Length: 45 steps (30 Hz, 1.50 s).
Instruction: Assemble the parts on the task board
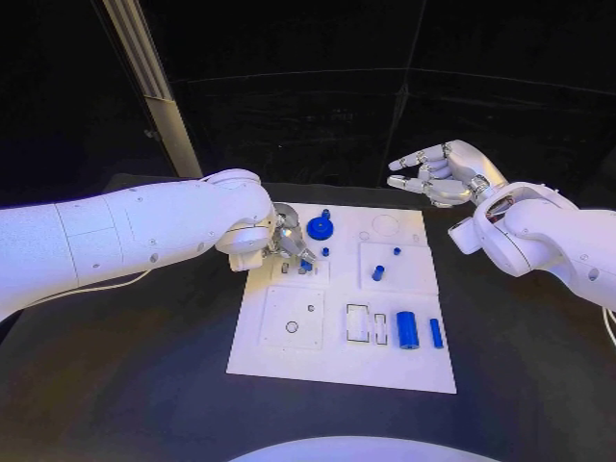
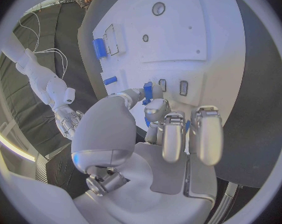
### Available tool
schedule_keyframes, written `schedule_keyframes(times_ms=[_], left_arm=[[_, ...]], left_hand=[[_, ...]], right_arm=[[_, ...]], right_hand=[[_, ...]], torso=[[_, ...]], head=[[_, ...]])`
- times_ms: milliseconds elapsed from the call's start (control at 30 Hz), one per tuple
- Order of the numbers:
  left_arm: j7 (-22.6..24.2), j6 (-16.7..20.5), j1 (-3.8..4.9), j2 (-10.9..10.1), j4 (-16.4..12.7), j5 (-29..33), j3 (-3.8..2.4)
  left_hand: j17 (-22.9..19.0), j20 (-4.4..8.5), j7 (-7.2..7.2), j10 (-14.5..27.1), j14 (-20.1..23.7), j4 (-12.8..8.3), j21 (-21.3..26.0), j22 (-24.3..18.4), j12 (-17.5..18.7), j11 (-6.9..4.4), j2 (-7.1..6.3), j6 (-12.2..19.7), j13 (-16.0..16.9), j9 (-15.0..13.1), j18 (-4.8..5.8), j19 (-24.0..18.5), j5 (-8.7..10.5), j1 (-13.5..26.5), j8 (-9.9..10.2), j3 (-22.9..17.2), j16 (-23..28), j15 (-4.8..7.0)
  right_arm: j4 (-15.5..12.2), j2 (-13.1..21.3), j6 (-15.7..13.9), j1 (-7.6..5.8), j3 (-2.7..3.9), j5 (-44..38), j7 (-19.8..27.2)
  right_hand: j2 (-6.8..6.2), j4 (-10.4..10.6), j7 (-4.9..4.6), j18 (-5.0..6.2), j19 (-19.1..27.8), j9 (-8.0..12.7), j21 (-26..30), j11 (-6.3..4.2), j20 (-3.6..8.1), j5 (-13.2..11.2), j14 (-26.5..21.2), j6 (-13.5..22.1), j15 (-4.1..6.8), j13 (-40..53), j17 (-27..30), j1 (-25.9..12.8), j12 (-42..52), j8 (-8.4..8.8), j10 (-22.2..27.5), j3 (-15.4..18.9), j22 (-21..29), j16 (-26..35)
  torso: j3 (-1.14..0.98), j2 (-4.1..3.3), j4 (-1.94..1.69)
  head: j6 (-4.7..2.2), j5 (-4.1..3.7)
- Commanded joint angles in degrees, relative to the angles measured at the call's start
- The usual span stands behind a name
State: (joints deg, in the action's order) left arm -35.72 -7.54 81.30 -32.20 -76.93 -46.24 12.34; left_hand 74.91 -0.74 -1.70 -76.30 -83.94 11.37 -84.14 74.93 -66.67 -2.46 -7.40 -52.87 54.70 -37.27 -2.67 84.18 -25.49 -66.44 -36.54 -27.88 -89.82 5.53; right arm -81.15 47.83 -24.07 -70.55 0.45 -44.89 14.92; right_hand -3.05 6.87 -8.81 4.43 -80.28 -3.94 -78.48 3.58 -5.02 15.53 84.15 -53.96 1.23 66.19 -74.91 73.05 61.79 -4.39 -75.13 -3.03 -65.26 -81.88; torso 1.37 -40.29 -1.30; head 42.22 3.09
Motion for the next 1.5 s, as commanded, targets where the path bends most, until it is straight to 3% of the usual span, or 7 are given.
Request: schedule_keyframes(times_ms=[33,200,367,767,1500], left_arm=[[1.01,3.79,-0.02,-0.35,-0.51,-0.34,0.03],[0.34,3.95,-0.2,-0.76,-1.0,-3.49,0.71],[-0.07,3.92,-0.61,-0.79,-1.11,-5.84,1.02],[-0.53,3.43,-1.54,-0.57,-1.31,-7.84,1.13],[-0.12,4.8,-1.69,-1.48,-3.15,-10.07,1.13]], left_hand=[[15.09,0.14,-0.04,-0.6,-6.06,-10.1,-0.08,5.3,-0.3,-0.03,-0.01,-0.46,0.22,-0.09,0.57,2.3,-0.26,0.5,-0.24,-10.46,-0.18,0.18],[15.09,0.16,-0.02,-0.63,-6.06,-10.35,-0.09,5.34,-0.31,-0.06,-0.12,-0.47,0.23,-0.15,0.58,2.32,-0.37,0.57,-0.27,-10.62,-0.18,0.2],[15.09,0.16,-0.01,-0.63,-6.06,-10.46,-0.1,5.35,-0.28,-0.07,-0.18,-0.49,0.19,-0.17,0.58,2.33,-0.38,0.58,-0.28,-10.67,-0.18,0.21],[15.09,0.17,0.0,-0.72,-6.06,-10.58,-0.14,5.42,-0.39,-0.09,-0.23,-0.52,0.36,-0.2,0.6,2.35,-0.4,0.58,-0.31,-10.72,-0.18,0.21],[15.09,0.2,0.1,-1.05,-6.06,-11.3,-0.41,5.89,-0.61,-0.17,-0.61,-0.86,0.63,-0.38,0.7,2.54,-0.59,0.72,-0.53,-11.04,-0.18,0.24]], right_arm=[[-0.01,0.06,0.46,-0.12,0.04,0.3,0.59],[0.0,0.1,0.48,-0.12,0.04,0.33,0.61],[-0.01,0.12,0.49,-0.12,0.04,0.34,0.65],[0.02,0.18,0.57,-0.11,0.03,0.34,0.7],[0.15,0.07,0.75,-0.1,0.03,0.35,0.9]], right_hand=[[0.32,-0.03,0.26,0.27,0.26,-0.06,0.26,-0.2,0.17,0.32,2.82,-0.04,-0.1,-0.03,-1.17,0.29,0.07,-0.23,0.03,0.24,0.03,0.39],[0.32,-0.03,0.26,0.27,0.26,-0.06,0.26,-0.2,0.17,0.32,2.82,-0.04,-0.1,-0.03,-1.17,0.29,0.07,-0.23,0.03,0.24,0.03,0.39],[0.32,-0.03,0.26,0.27,0.26,-0.06,0.26,-0.2,0.17,0.32,2.82,-0.04,-0.1,-0.03,-1.17,0.29,0.07,-0.23,0.03,0.24,0.03,0.39],[0.36,0.05,0.27,0.27,0.26,-0.07,0.28,-0.21,0.17,0.37,2.82,-0.06,-0.09,-0.1,-1.14,0.16,0.0,-0.25,0.06,0.31,0.06,0.41],[0.41,0.09,0.28,0.28,0.27,-0.07,0.32,-0.22,0.18,0.41,2.82,-0.09,-0.09,-0.09,-1.1,0.08,0.03,-0.27,0.04,0.37,0.12,0.45]], torso=[[-0.07,0.03,-0.06],[-0.13,0.07,-0.02],[-0.08,-0.02,0.02],[-0.05,-0.08,0.08],[-0.04,-0.09,0.09]], head=[[0.08,-0.04],[0.24,0.19],[0.19,0.3],[0.11,0.4],[0.64,0.39]])
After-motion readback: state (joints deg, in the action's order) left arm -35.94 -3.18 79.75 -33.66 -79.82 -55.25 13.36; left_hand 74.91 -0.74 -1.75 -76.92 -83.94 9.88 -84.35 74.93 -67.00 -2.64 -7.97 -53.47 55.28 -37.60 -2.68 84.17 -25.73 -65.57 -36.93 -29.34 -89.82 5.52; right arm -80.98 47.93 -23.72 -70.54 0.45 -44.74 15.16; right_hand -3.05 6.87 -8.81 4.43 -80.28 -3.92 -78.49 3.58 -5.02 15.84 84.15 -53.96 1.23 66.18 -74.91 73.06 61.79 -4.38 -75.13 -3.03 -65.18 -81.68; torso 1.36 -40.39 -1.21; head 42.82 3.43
